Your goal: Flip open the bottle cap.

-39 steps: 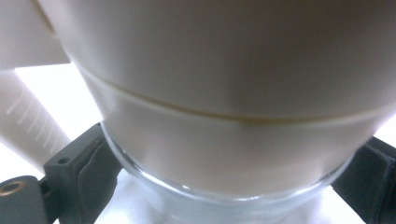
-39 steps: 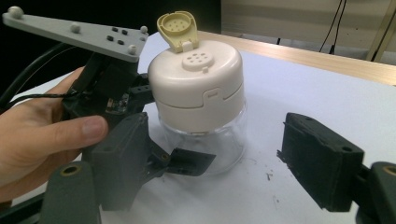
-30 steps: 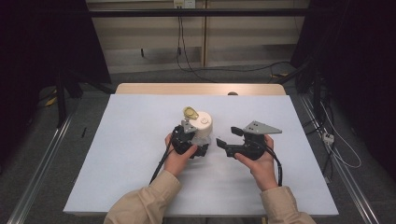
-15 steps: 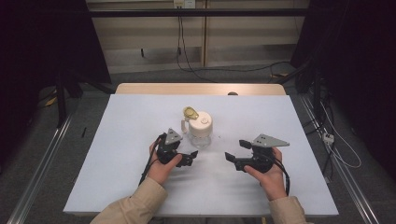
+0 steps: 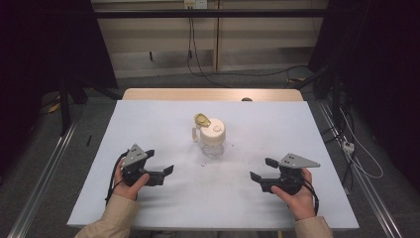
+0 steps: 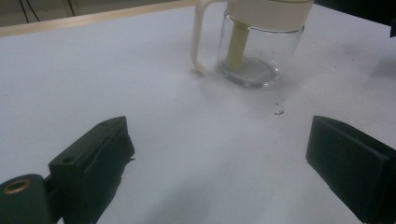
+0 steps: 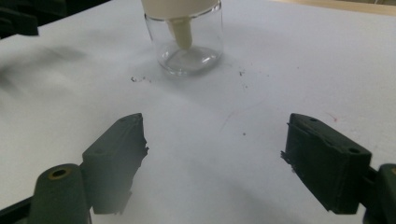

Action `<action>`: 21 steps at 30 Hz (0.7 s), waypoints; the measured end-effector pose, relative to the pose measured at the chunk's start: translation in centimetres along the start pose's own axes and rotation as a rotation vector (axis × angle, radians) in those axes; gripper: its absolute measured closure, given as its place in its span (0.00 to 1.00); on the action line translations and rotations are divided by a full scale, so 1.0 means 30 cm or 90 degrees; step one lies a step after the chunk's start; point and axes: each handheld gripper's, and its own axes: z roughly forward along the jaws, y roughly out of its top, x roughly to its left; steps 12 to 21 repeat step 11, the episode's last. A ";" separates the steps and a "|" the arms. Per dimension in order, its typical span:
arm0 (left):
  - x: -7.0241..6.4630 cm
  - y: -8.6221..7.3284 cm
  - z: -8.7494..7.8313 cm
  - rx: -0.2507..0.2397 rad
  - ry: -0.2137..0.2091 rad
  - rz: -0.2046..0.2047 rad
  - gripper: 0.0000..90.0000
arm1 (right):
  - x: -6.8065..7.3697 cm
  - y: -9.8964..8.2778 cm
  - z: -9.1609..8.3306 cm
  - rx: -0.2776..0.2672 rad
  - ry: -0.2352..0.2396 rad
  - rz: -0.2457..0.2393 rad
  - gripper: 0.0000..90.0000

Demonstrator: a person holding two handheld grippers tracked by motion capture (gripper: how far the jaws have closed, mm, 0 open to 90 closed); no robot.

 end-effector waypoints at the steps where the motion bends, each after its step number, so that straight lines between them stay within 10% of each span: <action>1: 0.005 -0.007 -0.011 -0.004 0.002 -0.005 0.07 | 0.002 -0.005 0.000 0.002 0.001 0.001 0.22; 21: 0.036 -0.023 -0.038 -0.022 0.002 -0.022 0.06 | -0.001 -0.009 -0.018 -0.004 0.001 -0.003 0.20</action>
